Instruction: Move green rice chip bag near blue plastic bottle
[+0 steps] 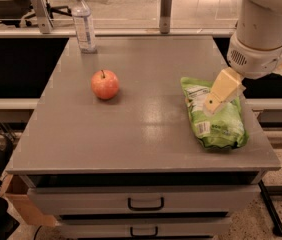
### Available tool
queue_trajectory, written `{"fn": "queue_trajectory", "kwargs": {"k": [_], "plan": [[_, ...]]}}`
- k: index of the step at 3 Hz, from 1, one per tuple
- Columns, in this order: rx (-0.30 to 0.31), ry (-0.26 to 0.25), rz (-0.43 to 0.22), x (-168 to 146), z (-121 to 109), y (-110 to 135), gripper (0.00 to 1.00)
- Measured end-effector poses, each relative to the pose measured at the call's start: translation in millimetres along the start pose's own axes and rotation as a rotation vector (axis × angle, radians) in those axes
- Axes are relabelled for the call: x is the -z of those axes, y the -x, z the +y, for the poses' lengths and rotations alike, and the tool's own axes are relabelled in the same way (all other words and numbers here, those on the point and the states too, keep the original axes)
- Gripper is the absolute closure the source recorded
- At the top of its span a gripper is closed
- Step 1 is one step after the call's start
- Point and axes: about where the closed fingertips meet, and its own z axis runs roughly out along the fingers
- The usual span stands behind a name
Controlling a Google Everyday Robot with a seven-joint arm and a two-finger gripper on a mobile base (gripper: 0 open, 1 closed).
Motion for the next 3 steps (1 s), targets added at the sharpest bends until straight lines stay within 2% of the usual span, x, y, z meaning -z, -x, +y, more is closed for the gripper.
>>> {"fn": "queue_trajectory", "kwargs": {"k": [1,2,3], "plan": [[0.013,0.027,-0.008,-5,3,4,0.00],[0.003,0.146,0.034,-25,8,5,0.00],[-0.029,0.210,0.056,-36,13,5,0.00]]}}
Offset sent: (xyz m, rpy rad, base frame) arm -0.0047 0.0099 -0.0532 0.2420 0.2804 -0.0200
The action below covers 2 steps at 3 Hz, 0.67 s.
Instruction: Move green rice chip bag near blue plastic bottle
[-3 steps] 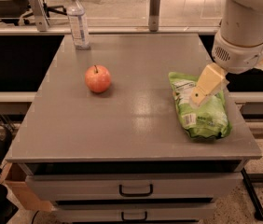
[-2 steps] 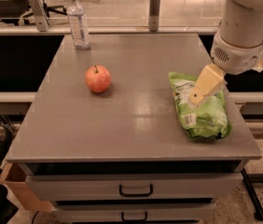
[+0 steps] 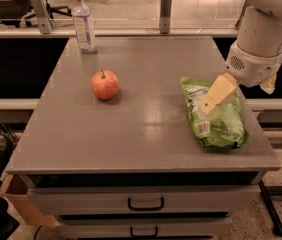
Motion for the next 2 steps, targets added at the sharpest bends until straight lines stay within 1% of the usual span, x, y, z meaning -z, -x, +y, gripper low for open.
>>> {"fn": "queue_trajectory", "kwargs": {"k": [1,2], "plan": [[-0.026,0.063,0.007,-9,5,0,0.00],[-0.035,0.115,0.012,-17,16,-2,0.00]]}}
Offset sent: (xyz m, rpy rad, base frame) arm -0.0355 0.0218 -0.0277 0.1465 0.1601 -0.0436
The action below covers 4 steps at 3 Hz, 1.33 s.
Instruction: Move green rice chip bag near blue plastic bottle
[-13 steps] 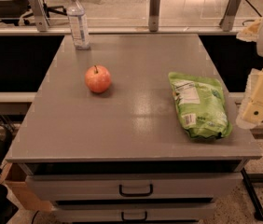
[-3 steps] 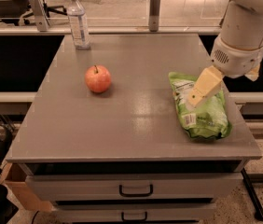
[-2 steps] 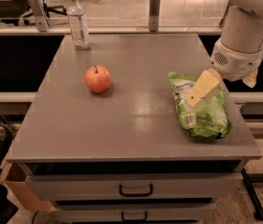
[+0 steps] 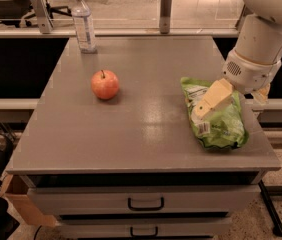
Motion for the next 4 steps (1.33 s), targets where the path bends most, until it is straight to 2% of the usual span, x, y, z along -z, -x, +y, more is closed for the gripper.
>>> {"fn": "queue_trajectory", "kwargs": {"k": [2,3,4], "plan": [[0.007,0.115,0.028,-28,24,-9,0.00],[0.019,0.115,0.026,-45,38,-10,0.15],[0.019,0.115,0.022,-47,38,-9,0.38]]}}
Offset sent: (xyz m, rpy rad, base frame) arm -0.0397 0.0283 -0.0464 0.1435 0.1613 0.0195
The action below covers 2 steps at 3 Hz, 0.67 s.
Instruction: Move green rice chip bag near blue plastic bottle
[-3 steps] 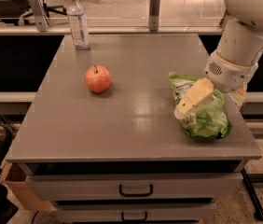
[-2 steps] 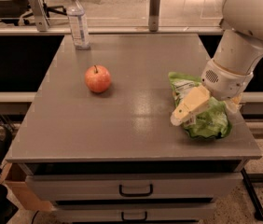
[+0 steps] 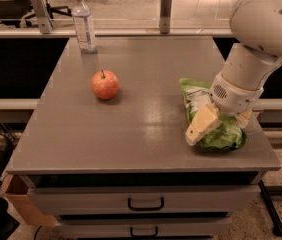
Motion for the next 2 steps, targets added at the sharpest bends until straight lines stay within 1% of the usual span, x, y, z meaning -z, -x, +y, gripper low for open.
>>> {"fn": "queue_trajectory", "kwargs": {"k": [2], "plan": [[0.000,-0.001,-0.004,1.7,0.4,0.7,0.85]]}}
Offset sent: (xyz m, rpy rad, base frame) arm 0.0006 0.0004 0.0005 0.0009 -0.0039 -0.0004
